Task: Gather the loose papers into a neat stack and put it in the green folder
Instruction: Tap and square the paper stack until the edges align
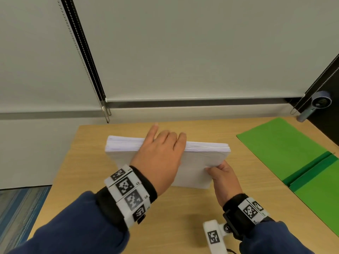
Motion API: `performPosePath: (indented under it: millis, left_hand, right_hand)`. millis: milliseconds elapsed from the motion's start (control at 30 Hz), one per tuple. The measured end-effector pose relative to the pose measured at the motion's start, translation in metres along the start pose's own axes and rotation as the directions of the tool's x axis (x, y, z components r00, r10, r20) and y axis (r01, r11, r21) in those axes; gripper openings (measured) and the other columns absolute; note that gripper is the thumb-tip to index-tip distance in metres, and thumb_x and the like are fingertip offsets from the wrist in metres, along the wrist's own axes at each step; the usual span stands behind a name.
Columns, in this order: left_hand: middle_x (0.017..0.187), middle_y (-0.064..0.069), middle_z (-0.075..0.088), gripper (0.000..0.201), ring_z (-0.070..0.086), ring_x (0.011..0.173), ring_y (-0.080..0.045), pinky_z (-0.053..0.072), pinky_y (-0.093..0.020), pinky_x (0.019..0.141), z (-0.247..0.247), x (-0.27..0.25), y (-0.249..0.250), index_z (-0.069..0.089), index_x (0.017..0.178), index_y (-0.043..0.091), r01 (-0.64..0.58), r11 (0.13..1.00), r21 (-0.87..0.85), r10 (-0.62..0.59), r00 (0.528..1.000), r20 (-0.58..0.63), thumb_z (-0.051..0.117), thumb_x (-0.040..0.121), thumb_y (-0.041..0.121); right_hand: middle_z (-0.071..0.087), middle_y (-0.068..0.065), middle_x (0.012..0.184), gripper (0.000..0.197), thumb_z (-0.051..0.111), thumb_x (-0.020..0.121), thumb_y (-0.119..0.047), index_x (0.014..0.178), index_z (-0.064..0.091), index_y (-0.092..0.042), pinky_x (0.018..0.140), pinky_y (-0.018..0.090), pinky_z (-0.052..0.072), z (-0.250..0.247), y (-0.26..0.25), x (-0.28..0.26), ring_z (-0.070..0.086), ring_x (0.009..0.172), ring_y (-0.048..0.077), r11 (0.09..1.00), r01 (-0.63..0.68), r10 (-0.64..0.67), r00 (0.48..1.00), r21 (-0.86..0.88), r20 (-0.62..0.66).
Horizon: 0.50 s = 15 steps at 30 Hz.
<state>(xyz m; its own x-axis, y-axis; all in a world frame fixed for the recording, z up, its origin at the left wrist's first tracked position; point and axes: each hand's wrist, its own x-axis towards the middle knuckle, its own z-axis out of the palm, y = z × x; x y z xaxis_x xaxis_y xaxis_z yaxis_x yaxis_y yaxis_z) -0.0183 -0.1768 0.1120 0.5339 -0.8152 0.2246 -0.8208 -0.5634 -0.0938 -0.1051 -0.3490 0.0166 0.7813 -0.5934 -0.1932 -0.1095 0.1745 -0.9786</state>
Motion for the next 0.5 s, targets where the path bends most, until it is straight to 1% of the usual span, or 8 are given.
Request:
performPosePath:
  millis: [67, 167, 233, 300, 367, 433, 467, 500]
  left_hand:
    - [0.097, -0.009, 0.067, 0.034, 0.063, 0.085, -0.032, 0.050, -0.049, 0.091, 0.001, 0.006, 0.002, 0.064, 0.109, 0.011, -0.029, 0.999, 0.018, 0.030, 0.998, -0.059, 0.042, 0.082, 0.009]
    - [0.075, -0.006, 0.061, 0.036, 0.056, 0.064, -0.029, 0.046, -0.038, 0.062, -0.005, 0.009, 0.004, 0.061, 0.084, 0.014, -0.019, 1.000, -0.019, 0.018, 0.998, -0.057, 0.028, 0.073, 0.004]
    - [0.067, -0.004, 0.061, 0.028, 0.055, 0.058, -0.027, 0.042, -0.033, 0.056, -0.004, 0.009, 0.002, 0.059, 0.081, 0.015, -0.047, 0.999, -0.024, 0.045, 0.996, -0.074, 0.037, 0.069, 0.002]
    - [0.067, -0.003, 0.061, 0.028, 0.055, 0.058, -0.026, 0.037, -0.030, 0.056, -0.009, 0.007, -0.005, 0.058, 0.082, 0.016, -0.042, 0.999, -0.024, 0.039, 0.994, -0.097, 0.055, 0.063, -0.005]
    - [0.067, -0.003, 0.059, 0.025, 0.054, 0.059, -0.027, 0.031, -0.028, 0.059, -0.020, 0.003, -0.018, 0.057, 0.083, 0.014, 0.047, 0.986, -0.159, -0.074, 0.983, -0.170, 0.064, 0.069, -0.005]
    - [0.067, 0.002, 0.054, 0.007, 0.050, 0.060, -0.026, 0.032, -0.029, 0.058, -0.031, -0.007, -0.031, 0.056, 0.089, 0.014, 0.185, 0.895, -0.405, -0.295, 0.927, -0.229, 0.058, 0.090, 0.008]
    - [0.068, 0.005, 0.055, 0.006, 0.051, 0.062, -0.023, 0.035, -0.031, 0.056, -0.032, -0.012, -0.038, 0.056, 0.092, 0.019, 0.227, 0.790, -0.569, -0.413, 0.883, -0.222, 0.055, 0.096, 0.015]
    - [0.072, 0.005, 0.060, 0.007, 0.056, 0.066, -0.019, 0.041, -0.033, 0.059, -0.030, -0.019, -0.044, 0.057, 0.091, 0.026, 0.225, 0.633, -0.741, -0.510, 0.841, -0.180, 0.054, 0.097, 0.021]
  right_hand:
    - [0.076, -0.007, 0.084, 0.044, 0.042, 0.086, 0.018, 0.100, 0.070, -0.014, 0.071, 0.024, 0.049, -0.001, 0.000, 0.000, 0.067, 0.076, 0.003, 1.000, -0.009, 0.009, 1.000, 0.005, 0.004]
    - [0.075, 0.002, 0.093, 0.033, 0.047, 0.090, 0.012, 0.108, 0.067, -0.007, 0.066, 0.017, 0.050, -0.004, 0.001, -0.003, 0.068, 0.082, 0.009, 1.000, -0.015, 0.015, 1.000, -0.005, 0.024]
    - [0.074, 0.000, 0.089, 0.022, 0.053, 0.093, 0.006, 0.101, 0.067, -0.009, 0.066, 0.016, 0.051, -0.007, 0.004, -0.004, 0.067, 0.081, 0.011, 0.999, -0.005, 0.005, 1.000, -0.039, 0.002]
    - [0.071, 0.000, 0.085, 0.015, 0.060, 0.093, -0.003, 0.089, 0.065, -0.016, 0.072, 0.026, 0.052, -0.013, 0.006, -0.002, 0.067, 0.080, 0.017, 0.997, 0.019, -0.023, 0.998, -0.076, -0.056]
    - [0.071, 0.005, 0.099, 0.012, 0.065, 0.092, -0.012, 0.103, 0.064, -0.017, 0.085, 0.039, 0.053, -0.018, 0.001, 0.001, 0.068, 0.094, 0.027, 0.998, 0.027, -0.032, 0.994, -0.050, -0.107]
    - [0.066, 0.003, 0.118, 0.043, 0.067, 0.091, -0.016, 0.132, 0.051, -0.017, 0.097, 0.037, 0.047, -0.020, -0.011, 0.002, 0.063, 0.112, 0.020, 0.998, 0.020, -0.014, 0.994, 0.055, -0.106]
    - [0.063, 0.002, 0.125, 0.056, 0.068, 0.091, -0.017, 0.141, 0.042, -0.017, 0.101, 0.036, 0.044, -0.018, -0.020, 0.003, 0.060, 0.118, 0.017, 0.988, 0.028, -0.018, 0.998, 0.151, -0.067]
    - [0.062, 0.005, 0.130, 0.063, 0.068, 0.090, -0.017, 0.146, 0.038, -0.017, 0.105, 0.038, 0.043, -0.015, -0.028, 0.003, 0.060, 0.121, 0.019, 0.969, 0.039, -0.037, 0.999, 0.242, -0.013]
